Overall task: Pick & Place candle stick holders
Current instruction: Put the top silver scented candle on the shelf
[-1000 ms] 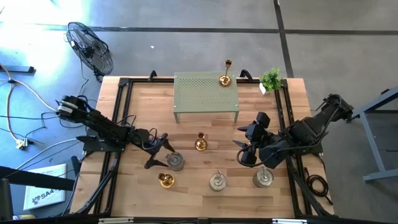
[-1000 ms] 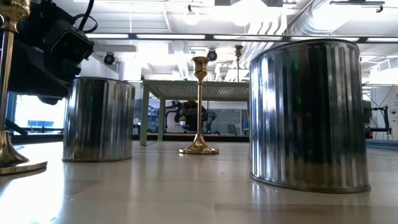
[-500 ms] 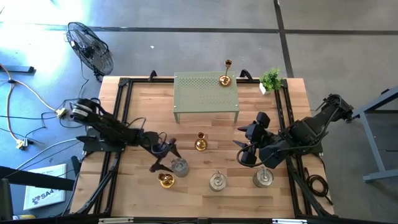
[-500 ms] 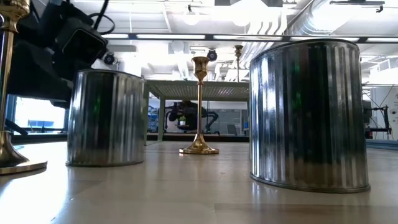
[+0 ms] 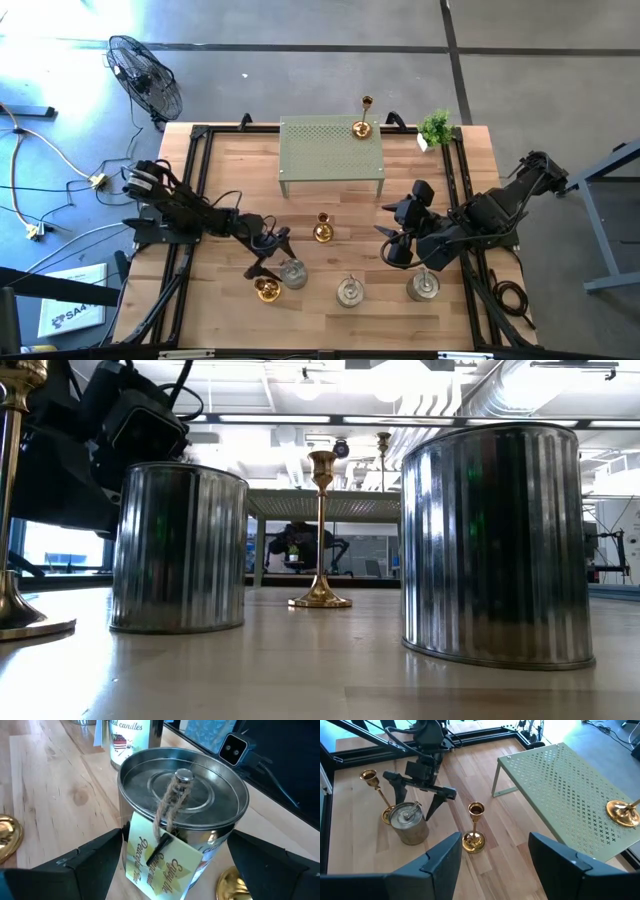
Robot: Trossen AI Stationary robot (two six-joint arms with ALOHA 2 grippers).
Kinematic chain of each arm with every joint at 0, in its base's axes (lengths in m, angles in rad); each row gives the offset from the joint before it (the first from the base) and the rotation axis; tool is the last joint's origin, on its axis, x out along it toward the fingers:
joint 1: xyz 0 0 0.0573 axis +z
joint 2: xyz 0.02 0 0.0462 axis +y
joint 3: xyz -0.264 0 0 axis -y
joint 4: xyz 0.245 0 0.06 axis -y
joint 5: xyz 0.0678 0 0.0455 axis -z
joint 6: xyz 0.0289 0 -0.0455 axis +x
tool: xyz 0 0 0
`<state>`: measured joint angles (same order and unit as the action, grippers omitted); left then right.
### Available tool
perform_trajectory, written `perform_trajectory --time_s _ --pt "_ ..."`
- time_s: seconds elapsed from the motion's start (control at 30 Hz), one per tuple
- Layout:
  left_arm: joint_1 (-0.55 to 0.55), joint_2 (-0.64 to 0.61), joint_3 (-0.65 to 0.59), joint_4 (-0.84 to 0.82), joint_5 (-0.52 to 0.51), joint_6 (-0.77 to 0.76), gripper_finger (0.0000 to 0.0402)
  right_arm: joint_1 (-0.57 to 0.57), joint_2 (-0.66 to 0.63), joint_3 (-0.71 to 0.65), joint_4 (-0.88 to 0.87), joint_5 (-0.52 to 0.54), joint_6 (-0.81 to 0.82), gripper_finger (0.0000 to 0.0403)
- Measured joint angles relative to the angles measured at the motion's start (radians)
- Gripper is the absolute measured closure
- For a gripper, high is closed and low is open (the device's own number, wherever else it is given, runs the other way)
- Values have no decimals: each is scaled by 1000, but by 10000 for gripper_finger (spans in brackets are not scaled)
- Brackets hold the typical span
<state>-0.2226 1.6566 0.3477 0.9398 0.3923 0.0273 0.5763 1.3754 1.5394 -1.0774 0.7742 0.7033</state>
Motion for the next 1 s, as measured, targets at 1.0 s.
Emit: perform_trajectory --time_s 1.0 --pt "-1 0 4 8 -60 -5 48 -21 444 0 426 -185 -364 179"
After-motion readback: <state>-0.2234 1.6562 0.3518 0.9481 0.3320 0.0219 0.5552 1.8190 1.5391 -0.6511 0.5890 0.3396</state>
